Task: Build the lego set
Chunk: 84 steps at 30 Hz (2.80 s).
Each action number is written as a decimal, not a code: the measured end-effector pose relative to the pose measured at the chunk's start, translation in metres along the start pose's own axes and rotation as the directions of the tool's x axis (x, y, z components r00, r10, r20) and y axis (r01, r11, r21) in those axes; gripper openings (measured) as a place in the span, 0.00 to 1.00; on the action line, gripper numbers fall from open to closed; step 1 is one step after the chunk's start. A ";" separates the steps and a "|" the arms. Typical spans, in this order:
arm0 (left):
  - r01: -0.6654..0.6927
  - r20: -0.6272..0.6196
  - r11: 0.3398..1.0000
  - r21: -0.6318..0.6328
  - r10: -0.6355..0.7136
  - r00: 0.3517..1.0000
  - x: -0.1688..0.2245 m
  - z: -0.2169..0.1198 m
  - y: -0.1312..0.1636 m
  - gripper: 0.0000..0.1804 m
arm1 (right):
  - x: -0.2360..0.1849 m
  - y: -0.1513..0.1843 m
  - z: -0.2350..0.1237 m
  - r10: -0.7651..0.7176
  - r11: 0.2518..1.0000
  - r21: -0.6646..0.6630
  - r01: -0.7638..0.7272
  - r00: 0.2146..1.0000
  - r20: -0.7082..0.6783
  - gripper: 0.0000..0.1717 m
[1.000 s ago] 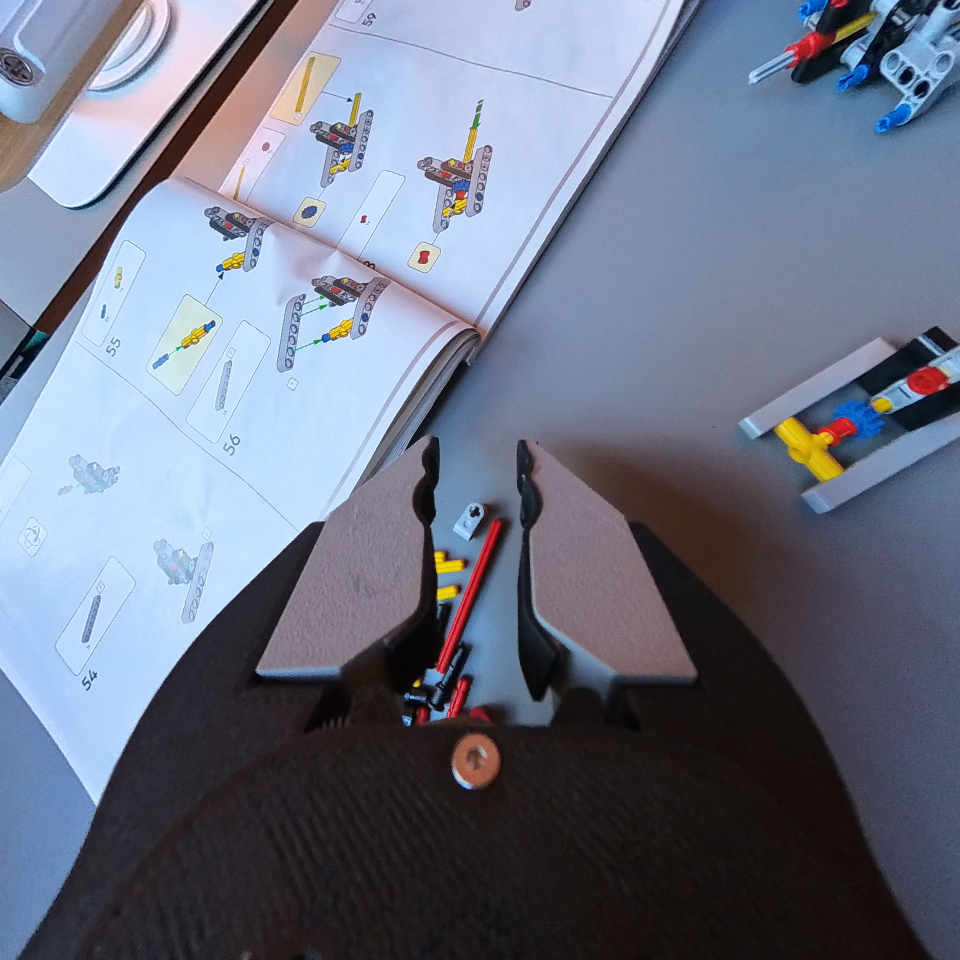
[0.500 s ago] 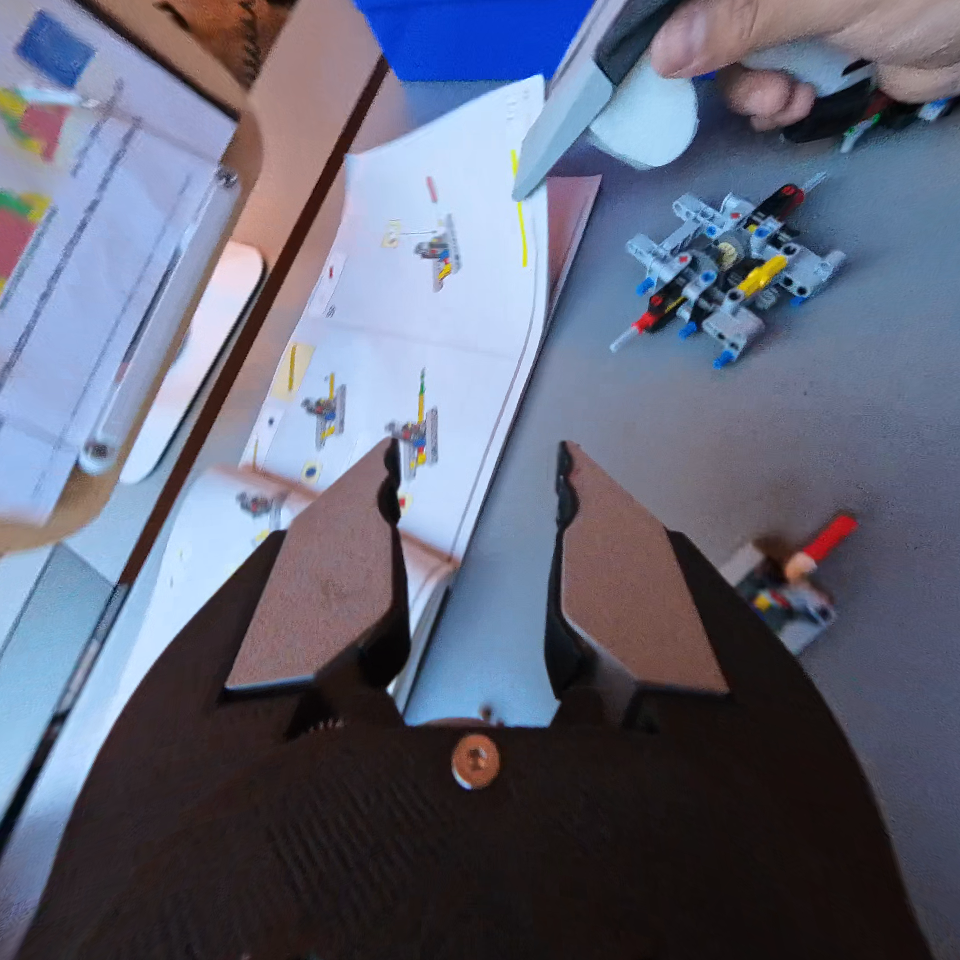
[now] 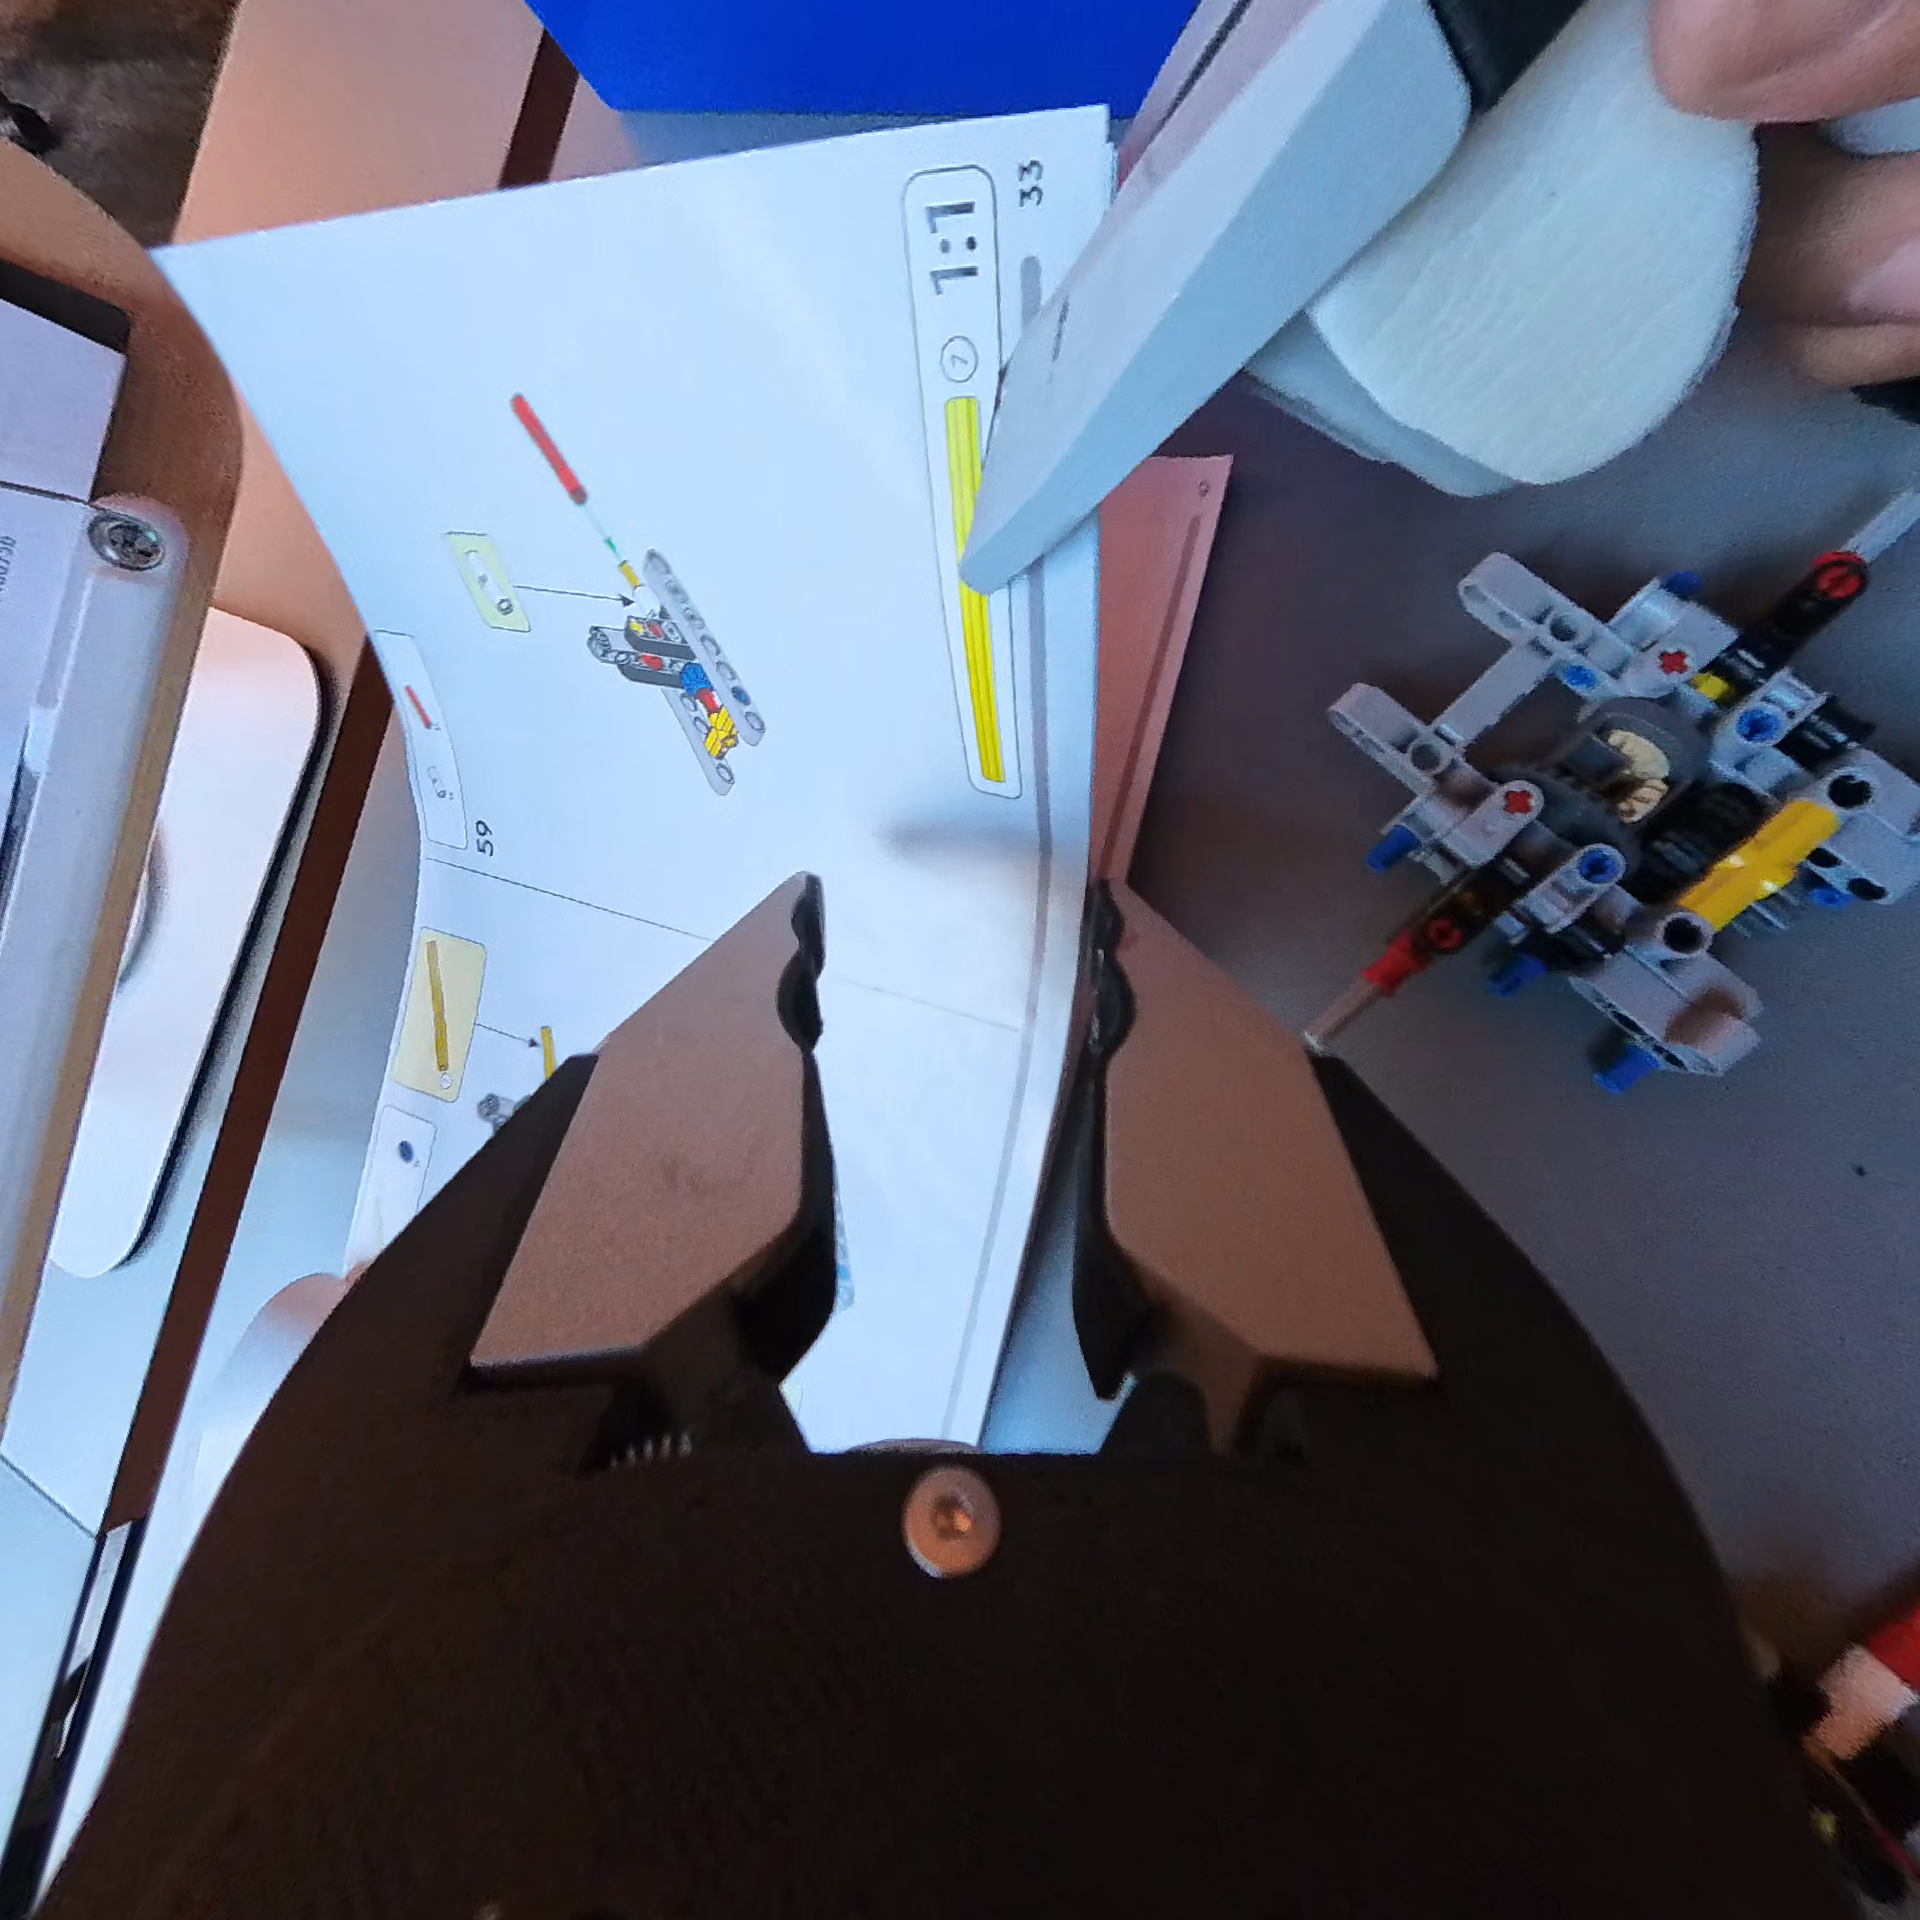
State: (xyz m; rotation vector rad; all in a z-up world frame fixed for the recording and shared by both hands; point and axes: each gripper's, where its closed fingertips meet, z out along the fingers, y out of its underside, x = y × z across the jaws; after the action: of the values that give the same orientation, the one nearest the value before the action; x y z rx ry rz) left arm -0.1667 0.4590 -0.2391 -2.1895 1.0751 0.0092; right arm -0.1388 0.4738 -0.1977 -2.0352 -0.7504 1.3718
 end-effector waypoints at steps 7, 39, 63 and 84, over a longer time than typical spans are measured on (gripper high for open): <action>0.023 -0.055 0.999 -0.028 -0.024 0.998 -0.004 0.000 0.005 0.31 | 0.001 0.000 -0.001 -0.008 1.000 -0.003 0.008 1.000 -0.009 0.00; -0.010 -0.107 0.995 -0.098 -0.001 0.994 -0.015 -0.004 0.031 0.37 | 0.006 0.003 0.001 -0.028 0.999 -0.023 0.027 0.999 -0.041 0.00; 0.043 -0.147 0.999 -0.013 -0.044 0.988 0.011 -0.001 0.029 0.23 | 0.010 0.004 0.001 -0.032 0.999 -0.026 0.031 0.997 -0.067 0.00; 0.084 -0.207 0.994 -0.064 -0.095 0.974 0.002 0.006 0.036 0.26 | 0.010 0.004 0.001 -0.035 0.999 -0.031 0.033 0.997 -0.063 0.00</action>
State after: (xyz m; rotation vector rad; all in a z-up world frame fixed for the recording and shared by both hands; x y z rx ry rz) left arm -0.1884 0.4456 -0.2648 -2.3262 1.0999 -0.2408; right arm -0.1362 0.4781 -0.2073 -2.0689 -0.7787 1.2784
